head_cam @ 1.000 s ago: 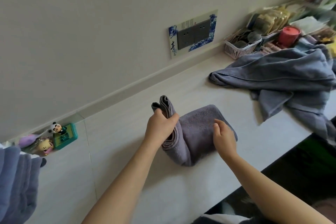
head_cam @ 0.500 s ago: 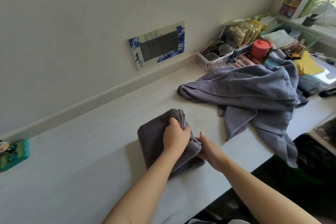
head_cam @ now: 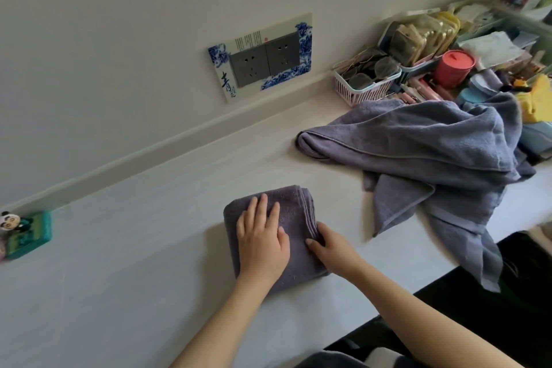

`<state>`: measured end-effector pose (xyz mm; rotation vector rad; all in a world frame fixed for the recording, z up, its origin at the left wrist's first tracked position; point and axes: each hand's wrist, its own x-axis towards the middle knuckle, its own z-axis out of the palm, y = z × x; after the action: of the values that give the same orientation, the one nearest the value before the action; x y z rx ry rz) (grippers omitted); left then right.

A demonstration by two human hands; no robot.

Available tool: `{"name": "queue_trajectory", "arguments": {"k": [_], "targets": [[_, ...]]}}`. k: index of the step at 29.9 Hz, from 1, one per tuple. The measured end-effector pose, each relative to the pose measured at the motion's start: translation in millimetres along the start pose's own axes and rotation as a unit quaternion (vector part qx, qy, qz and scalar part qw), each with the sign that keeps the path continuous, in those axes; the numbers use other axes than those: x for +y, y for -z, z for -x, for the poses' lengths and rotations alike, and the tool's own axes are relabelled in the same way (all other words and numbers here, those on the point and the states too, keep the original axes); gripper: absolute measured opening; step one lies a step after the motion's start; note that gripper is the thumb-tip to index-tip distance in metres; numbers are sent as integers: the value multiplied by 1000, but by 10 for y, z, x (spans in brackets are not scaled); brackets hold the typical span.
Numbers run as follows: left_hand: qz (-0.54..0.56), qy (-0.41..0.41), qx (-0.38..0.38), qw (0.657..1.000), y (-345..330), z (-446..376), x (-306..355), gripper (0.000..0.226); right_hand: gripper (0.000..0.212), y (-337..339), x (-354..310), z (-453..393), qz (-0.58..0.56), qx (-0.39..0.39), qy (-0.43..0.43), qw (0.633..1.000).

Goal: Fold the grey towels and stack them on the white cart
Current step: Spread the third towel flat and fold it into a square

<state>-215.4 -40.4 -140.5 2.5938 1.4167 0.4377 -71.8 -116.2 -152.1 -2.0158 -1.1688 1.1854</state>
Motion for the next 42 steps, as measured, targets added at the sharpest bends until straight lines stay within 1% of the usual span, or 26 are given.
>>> {"name": "queue_trajectory", "arguments": {"k": [2,3,4,5,7,8,10,11,15,17,20,22,24,25,26,27,28,29,30,31,33,35,36,37,40,42], "targets": [[-69,15,-49,996,-85,64,-88,61,53,-83,-5,-22,20,32,17,999],[-83,22,-69,994,-130,79,-121,62,61,-137,-22,-25,37,43,21,998],[-89,25,-83,992,-173,87,-134,63,65,-177,-44,5,66,56,28,996],[-95,23,-92,991,-189,79,-132,64,66,-211,-58,34,105,89,47,989],[-102,27,-105,989,-240,78,-138,64,68,-240,-19,19,202,141,95,964],[-106,24,-107,988,-254,80,-147,65,65,-235,26,-11,235,146,102,956],[-104,18,-105,989,-297,72,-167,65,62,-210,50,-28,265,114,78,954],[-101,15,-98,990,-297,72,-185,65,63,-216,64,-35,259,93,79,958],[-50,-15,-68,996,-321,71,-265,61,59,-255,103,-89,247,106,80,960],[-27,-17,-72,997,-314,81,-266,60,59,-249,78,-78,241,101,70,963],[16,-14,-51,998,-269,99,-264,57,56,-247,97,-54,210,103,86,968],[72,21,-8,997,-215,171,-280,53,53,-203,69,-13,186,88,85,975],[125,106,55,985,-159,307,-334,53,58,-188,40,0,130,71,60,987],[158,157,72,972,-143,367,-337,56,64,-176,69,1,88,80,38,992],[217,220,70,948,-114,470,-387,59,68,-181,37,19,51,90,21,994],[290,288,47,911,-61,559,-430,63,71,-195,5,32,14,89,3,996],[363,350,18,863,4,621,-483,69,70,-212,-41,27,-11,79,-21,997],[421,393,-19,817,11,633,-506,76,64,-190,-43,28,-27,65,-57,996],[467,424,-31,776,107,726,-657,82,57,-300,-160,12,-17,35,-73,997],[498,438,-54,747,135,723,-711,84,49,-310,-173,-5,-11,22,-93,995],[553,457,-92,691,223,729,-827,79,39,-364,-261,-14,-10,-5,-108,994],[607,465,-116,633,334,803,-1001,75,37,-503,-364,-31,-53,-36,-117,991],[625,466,-120,615,379,843,-1082,75,38,-561,-403,-40,-93,-54,-127,986],[637,463,-117,605,434,890,-1171,78,39,-623,-466,-34,-130,-73,-137,979],[650,459,-85,600,672,1036,-1451,84,48,-832,-703,-9,-212,-119,-131,961],[653,457,-58,601,894,1141,-1677,81,59,-1033,-960,29,-246,-151,-115,950]]}}
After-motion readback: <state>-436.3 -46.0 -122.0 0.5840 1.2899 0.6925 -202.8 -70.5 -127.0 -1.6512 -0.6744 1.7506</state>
